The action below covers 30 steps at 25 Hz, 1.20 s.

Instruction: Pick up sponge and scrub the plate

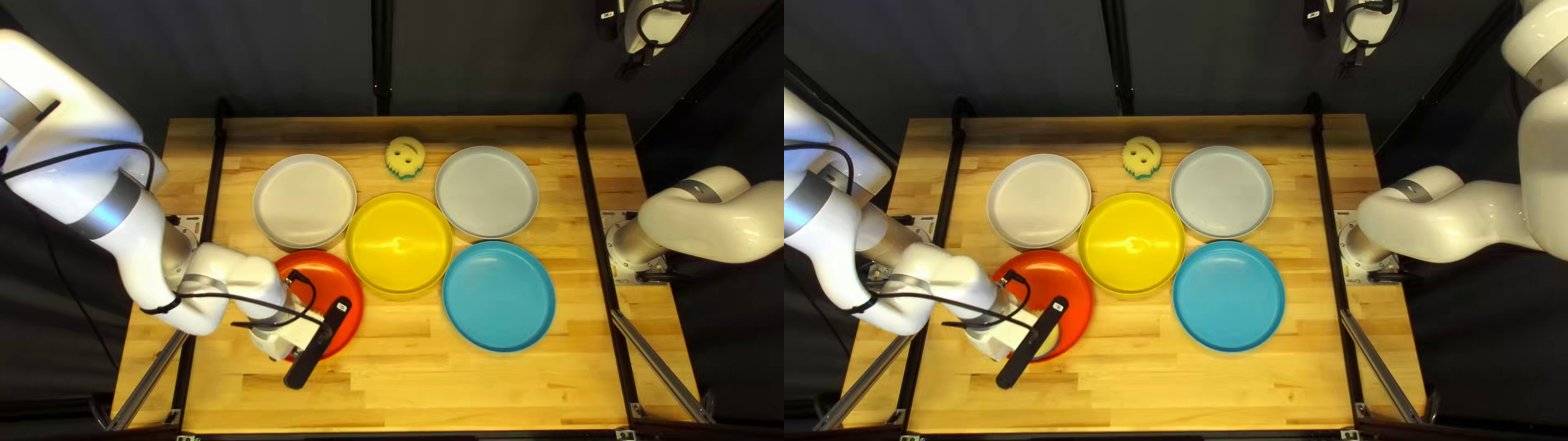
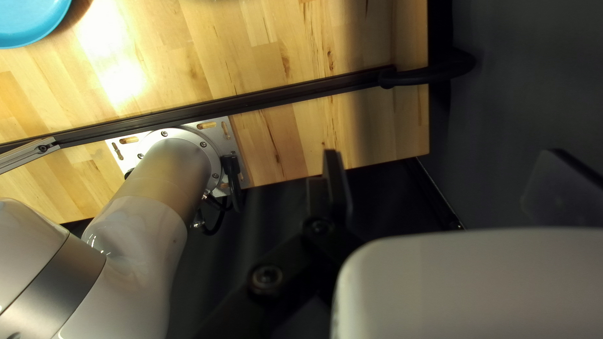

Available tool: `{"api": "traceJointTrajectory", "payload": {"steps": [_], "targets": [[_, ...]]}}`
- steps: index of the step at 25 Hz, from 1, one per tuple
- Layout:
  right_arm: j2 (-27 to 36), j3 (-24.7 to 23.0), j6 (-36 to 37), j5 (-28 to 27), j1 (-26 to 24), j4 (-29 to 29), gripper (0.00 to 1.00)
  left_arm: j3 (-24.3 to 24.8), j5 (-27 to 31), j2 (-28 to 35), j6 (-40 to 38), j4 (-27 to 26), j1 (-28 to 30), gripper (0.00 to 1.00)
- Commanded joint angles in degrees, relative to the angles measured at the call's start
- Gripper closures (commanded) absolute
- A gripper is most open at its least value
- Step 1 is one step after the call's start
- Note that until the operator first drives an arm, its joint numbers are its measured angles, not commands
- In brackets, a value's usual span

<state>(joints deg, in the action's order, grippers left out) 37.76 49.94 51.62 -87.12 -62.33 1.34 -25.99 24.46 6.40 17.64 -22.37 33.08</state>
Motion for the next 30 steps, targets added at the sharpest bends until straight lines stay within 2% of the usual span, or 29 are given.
{"api": "traceJointTrajectory", "payload": {"steps": [1, 8, 12, 16, 25, 30], "targets": [[0.0, 0.0, 0.0, 0.0, 0.0, 0.0, 0.0, 2.05, -1.16, 0.43, 6.67, -2.91, -3.69, 1.0], [0.0, 0.0, 0.0, 0.0, 0.0, 0.0, 0.0, 3.01, -0.17, 1.59, 14.73, -4.06, -10.99, 1.0], [0.0, 0.0, 0.0, 0.0, 0.0, 0.0, 0.0, 3.42, 0.5, 1.7, 22.01, -6.63, -15.59, 1.0], [0.0, 0.0, 0.0, 0.0, 0.0, 0.0, 0.0, 1.67, -0.03, -0.48, 24.54, -8.11, -15.67, 1.0], [0.0, 0.0, 0.0, 0.0, 0.0, 0.0, 0.0, -2.05, -2.74, -4.1, 14.59, -5.06, -5.96, 1.0], [0.0, 0.0, 0.0, 0.0, 0.0, 0.0, 0.0, -2.98, -1.96, -3.27, 5.22, 0.28, -1.2, 1.0]]}}
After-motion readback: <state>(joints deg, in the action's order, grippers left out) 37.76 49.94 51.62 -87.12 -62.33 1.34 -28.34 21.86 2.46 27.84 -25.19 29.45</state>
